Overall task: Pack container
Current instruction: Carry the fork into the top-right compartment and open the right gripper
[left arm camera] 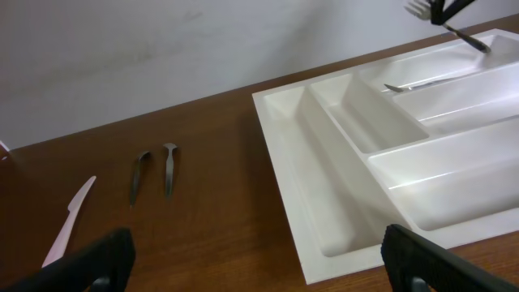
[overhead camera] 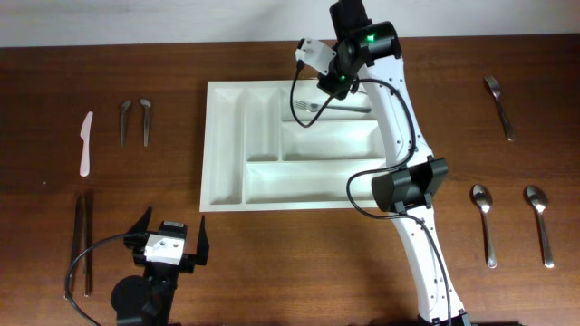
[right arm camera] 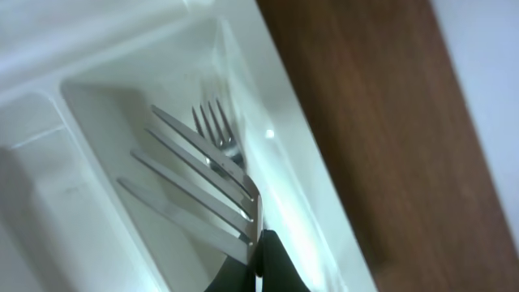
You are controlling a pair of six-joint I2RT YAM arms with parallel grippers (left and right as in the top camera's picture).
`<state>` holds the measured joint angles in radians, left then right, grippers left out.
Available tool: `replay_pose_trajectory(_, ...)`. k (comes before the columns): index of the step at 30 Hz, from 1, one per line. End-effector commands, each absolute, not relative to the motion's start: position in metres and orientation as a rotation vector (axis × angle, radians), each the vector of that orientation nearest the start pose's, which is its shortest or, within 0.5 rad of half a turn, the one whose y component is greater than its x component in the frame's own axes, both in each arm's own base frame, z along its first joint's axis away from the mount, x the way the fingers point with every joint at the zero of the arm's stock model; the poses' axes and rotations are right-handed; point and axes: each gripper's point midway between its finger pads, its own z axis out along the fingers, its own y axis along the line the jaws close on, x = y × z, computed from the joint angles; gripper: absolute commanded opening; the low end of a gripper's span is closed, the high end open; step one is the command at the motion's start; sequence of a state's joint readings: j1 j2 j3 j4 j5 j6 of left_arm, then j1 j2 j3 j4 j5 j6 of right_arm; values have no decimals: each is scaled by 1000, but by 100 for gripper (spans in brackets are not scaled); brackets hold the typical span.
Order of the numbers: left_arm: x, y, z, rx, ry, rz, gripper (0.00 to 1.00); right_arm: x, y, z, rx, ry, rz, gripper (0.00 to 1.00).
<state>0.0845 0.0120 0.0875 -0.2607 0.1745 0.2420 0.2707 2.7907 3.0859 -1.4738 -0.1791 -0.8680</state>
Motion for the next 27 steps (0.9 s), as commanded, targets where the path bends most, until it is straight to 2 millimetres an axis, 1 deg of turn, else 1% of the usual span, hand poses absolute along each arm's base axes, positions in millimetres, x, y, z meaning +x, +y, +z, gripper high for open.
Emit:
replay_pose_trajectory(1,237,-10,148,262,1738,85,99,544,185,118,-1519,2242,105,4)
replay_pose_trajectory(5,237,-10,148,262,1738,85,99,543,187,107,-1532,2255,130,4)
replay_pose_trajectory(10,237,-10,148,262,1738,85,99,543,187,102,-1534,2262,134,5)
replay_pose_trajectory(11,237,-10,148,262,1738,85,99,544,187,103,-1533,2260,133,8)
replay_pose_trajectory(13,237,-10,148,262,1738,85,99,546,187,103,-1529,2253,129,20)
replay_pose_trajectory(18,237,-10,148,262,1738,85,99,547,187,104,-1524,2252,128,31)
replay_pose_trajectory(19,237,-10,148,262,1738,85,99,547,187,105,-1523,2251,127,37)
replay_pose_trajectory(20,237,-10,148,262,1738,85,99,547,187,107,-1516,2252,126,47)
replay_pose_trajectory(22,237,-10,148,262,1738,85,99,549,187,118,-1474,2254,113,67)
replay_pose_trajectory(24,237,-10,148,262,1738,85,99,553,179,135,-1413,2259,62,99)
replay_pose_trajectory(26,237,-10,148,262,1738,85,99,561,158,158,-1309,2284,-55,99)
replay_pose_trajectory(27,237,-10,148,262,1738,85,99,565,143,171,-1246,2300,-123,99)
